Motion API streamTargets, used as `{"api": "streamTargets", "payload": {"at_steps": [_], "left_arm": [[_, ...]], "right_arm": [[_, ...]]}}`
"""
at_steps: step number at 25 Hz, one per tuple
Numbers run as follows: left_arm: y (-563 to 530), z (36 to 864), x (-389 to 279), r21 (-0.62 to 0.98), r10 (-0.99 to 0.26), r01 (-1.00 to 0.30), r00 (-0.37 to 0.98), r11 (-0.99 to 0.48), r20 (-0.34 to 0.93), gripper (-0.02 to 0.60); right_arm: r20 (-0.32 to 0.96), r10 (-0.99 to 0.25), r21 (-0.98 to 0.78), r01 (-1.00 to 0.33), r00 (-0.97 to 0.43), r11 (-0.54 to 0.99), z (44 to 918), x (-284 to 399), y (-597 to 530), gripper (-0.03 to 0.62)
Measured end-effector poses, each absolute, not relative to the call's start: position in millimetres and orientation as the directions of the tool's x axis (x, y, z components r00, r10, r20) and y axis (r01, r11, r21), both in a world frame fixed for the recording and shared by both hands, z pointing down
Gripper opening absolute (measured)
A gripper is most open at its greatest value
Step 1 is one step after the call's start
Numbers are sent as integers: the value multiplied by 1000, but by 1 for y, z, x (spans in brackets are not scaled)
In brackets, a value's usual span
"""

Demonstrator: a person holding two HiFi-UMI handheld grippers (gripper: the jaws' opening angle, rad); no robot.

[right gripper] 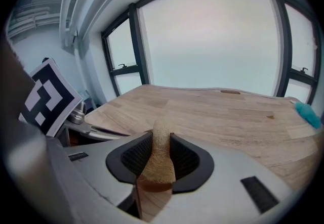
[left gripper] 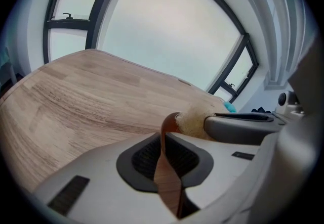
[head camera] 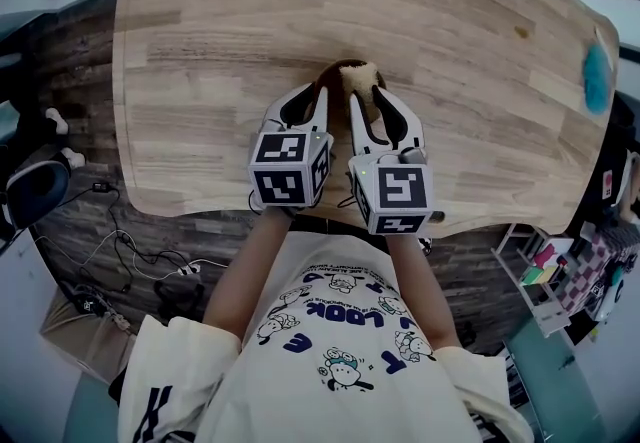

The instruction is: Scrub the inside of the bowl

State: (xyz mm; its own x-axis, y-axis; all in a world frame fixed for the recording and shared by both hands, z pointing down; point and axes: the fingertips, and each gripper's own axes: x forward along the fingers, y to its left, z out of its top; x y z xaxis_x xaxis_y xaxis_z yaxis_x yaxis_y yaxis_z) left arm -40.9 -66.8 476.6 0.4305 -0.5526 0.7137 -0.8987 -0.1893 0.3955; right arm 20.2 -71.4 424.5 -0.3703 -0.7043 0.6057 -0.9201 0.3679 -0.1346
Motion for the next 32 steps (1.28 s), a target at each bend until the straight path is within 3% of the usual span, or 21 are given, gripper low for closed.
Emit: {"api": "streamTargets", "payload": {"at_steps": [15, 32], "left_arm": [[-69, 475, -32, 399, -545, -879, 476, -263, 690, 44], [-71, 474, -34, 395, -544, -862, 506, -316, 670, 48]], "right_arm": [[737, -562, -166, -906, -376, 389, 464, 10, -67, 101], [742, -323, -279, -708, -588, 648, 465, -12, -50, 89]]}}
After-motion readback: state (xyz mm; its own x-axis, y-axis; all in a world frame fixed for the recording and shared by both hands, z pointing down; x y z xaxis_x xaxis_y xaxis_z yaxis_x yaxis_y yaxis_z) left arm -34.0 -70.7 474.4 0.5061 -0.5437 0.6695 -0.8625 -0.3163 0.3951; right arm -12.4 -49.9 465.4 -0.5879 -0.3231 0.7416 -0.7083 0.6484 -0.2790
